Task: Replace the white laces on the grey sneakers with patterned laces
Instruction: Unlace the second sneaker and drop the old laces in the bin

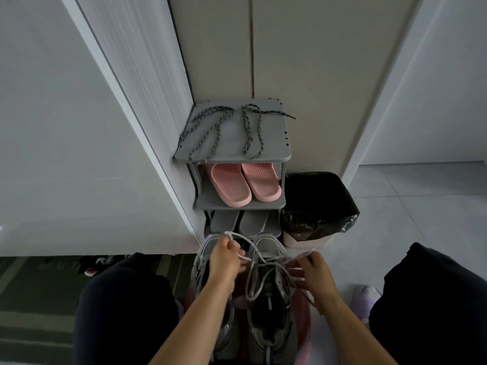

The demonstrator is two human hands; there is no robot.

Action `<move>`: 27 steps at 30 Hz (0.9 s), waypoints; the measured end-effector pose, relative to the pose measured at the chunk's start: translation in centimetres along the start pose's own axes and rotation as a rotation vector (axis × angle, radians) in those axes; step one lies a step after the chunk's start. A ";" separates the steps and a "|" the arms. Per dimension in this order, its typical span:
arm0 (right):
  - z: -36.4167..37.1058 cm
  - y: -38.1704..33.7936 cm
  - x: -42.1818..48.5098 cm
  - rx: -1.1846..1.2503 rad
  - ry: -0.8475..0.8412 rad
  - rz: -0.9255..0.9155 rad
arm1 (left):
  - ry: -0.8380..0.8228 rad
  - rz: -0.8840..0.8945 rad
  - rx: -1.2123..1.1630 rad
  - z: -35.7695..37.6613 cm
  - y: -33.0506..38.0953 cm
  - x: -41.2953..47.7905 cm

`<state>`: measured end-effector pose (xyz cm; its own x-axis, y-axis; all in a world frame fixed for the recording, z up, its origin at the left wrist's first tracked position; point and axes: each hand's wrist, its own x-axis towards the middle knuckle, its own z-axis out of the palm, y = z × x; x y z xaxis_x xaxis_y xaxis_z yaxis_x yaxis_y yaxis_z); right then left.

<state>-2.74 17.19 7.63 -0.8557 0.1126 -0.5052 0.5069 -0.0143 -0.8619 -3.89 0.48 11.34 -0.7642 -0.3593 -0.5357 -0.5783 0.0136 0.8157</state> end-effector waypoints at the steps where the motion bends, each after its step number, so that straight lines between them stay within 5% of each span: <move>1: 0.3 0.0 0.0 -0.033 -0.022 -0.025 | -0.019 0.003 0.051 0.6 -0.5 -0.3; 9: 0.6 0.2 -0.1 -0.204 -0.051 -0.048 | -0.028 -0.002 0.141 1.5 -2.0 -0.8; 14: -1.1 -0.1 0.2 0.166 -0.029 0.086 | 0.154 0.087 -0.140 -0.1 -0.8 -0.2; 23: 0.1 0.5 0.2 -0.168 -0.073 -0.017 | 0.008 0.133 0.345 2.1 -2.4 -0.9; 27: -0.4 0.3 0.2 0.038 0.015 0.035 | 0.094 0.122 -0.043 1.1 -1.3 -0.6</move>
<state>-2.70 17.65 7.27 -0.8355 0.1260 -0.5349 0.5323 -0.0558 -0.8447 -3.00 1.74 10.35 -0.7967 -0.4431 -0.4111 -0.4687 0.0234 0.8831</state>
